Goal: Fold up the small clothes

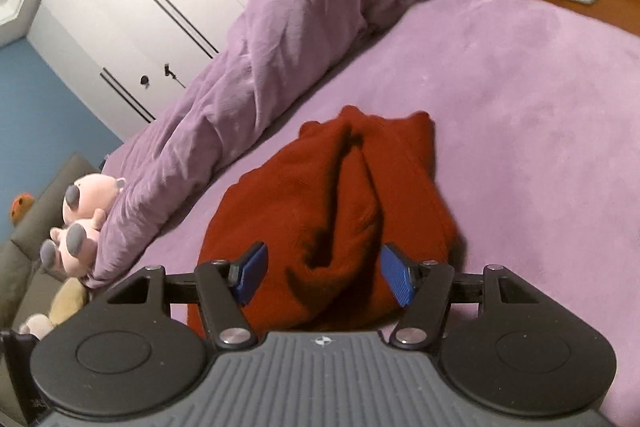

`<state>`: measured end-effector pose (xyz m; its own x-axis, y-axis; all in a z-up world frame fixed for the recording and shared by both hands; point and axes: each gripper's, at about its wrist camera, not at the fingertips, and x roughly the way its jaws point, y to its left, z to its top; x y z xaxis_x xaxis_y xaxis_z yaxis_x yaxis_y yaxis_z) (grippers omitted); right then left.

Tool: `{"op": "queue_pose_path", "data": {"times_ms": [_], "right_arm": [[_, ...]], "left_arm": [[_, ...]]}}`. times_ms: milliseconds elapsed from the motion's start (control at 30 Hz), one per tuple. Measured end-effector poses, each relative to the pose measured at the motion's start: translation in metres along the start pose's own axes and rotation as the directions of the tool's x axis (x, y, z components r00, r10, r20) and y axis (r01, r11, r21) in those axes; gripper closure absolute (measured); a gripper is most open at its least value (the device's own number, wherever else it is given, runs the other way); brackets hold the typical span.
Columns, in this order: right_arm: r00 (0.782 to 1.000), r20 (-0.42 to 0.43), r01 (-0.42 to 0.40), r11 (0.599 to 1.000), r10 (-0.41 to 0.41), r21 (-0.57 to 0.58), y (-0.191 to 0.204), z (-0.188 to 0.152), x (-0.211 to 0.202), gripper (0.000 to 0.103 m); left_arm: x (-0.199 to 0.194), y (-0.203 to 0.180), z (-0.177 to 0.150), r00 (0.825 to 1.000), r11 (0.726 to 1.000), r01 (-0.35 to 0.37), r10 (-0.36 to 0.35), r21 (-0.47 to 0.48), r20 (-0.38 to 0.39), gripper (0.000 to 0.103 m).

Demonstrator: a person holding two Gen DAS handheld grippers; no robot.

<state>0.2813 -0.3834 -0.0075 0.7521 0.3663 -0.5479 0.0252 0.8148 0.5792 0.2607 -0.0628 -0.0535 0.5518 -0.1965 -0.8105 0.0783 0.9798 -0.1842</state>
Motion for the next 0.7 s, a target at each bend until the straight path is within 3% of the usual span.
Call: {"op": "queue_pose_path", "data": {"times_ms": [100, 167, 233, 267, 300, 400, 467, 533, 600, 633, 667, 700], "right_arm": [[1.000, -0.018, -0.001, 1.000, 0.001, -0.018, 0.004, 0.014, 0.018, 0.038], [0.997, -0.058, 0.051, 0.998, -0.053, -0.032, 0.000, 0.020, 0.041, 0.036], [0.997, -0.077, 0.031, 1.000, -0.031, 0.000, -0.006, 0.026, 0.057, 0.036], [0.996, -0.086, 0.012, 1.000, -0.010, 0.022, -0.006, 0.029, 0.061, 0.038], [0.996, -0.089, -0.001, 1.000, 0.003, 0.026, -0.004, 0.032, 0.063, 0.049], [0.995, -0.100, -0.031, 0.999, 0.029, -0.025, 0.007, 0.033, 0.070, 0.063], [0.991, -0.129, -0.026, 0.998, 0.020, -0.050, 0.009, 0.032, 0.081, 0.063], [0.986, -0.159, -0.042, 0.999, 0.040, -0.010, 0.006, 0.030, 0.094, 0.058], [0.987, -0.155, -0.043, 0.999, 0.044, 0.010, 0.008, 0.034, 0.101, 0.060], [0.988, -0.151, -0.030, 0.999, 0.026, -0.025, 0.014, 0.036, 0.102, 0.068], [0.991, -0.131, -0.001, 0.994, -0.013, -0.105, 0.026, 0.037, 0.101, 0.084], [0.994, -0.089, 0.043, 0.976, -0.063, -0.211, 0.041, 0.037, 0.096, 0.090]], "left_arm": [[-0.001, 0.004, 0.000, 1.000, 0.999, -0.001, 0.002, -0.039, 0.002, 0.043], [0.001, 0.005, 0.002, 1.000, 0.999, -0.002, 0.002, -0.051, 0.002, 0.043], [0.001, 0.004, 0.003, 1.000, 0.999, -0.002, 0.003, -0.049, 0.004, 0.043], [0.000, 0.006, 0.004, 1.000, 0.999, 0.001, -0.001, -0.049, 0.003, 0.043], [-0.001, 0.007, 0.005, 1.000, 0.999, 0.002, -0.002, -0.052, 0.009, 0.043], [-0.002, 0.010, 0.007, 1.000, 0.999, -0.011, 0.012, -0.046, 0.022, 0.039], [0.000, 0.008, 0.005, 0.999, 0.999, -0.020, 0.020, -0.028, 0.027, 0.038], [0.000, 0.003, 0.004, 0.999, 0.999, -0.037, 0.036, 0.009, 0.040, 0.036], [0.000, -0.002, 0.001, 0.997, 0.998, -0.059, 0.057, 0.036, 0.053, 0.033], [0.000, -0.003, 0.001, 0.996, 0.997, -0.066, 0.064, 0.040, 0.055, 0.033], [-0.001, -0.003, 0.001, 0.996, 0.997, -0.067, 0.065, 0.039, 0.055, 0.033], [-0.002, -0.003, 0.001, 0.997, 0.997, -0.067, 0.065, 0.036, 0.052, 0.033]]}}
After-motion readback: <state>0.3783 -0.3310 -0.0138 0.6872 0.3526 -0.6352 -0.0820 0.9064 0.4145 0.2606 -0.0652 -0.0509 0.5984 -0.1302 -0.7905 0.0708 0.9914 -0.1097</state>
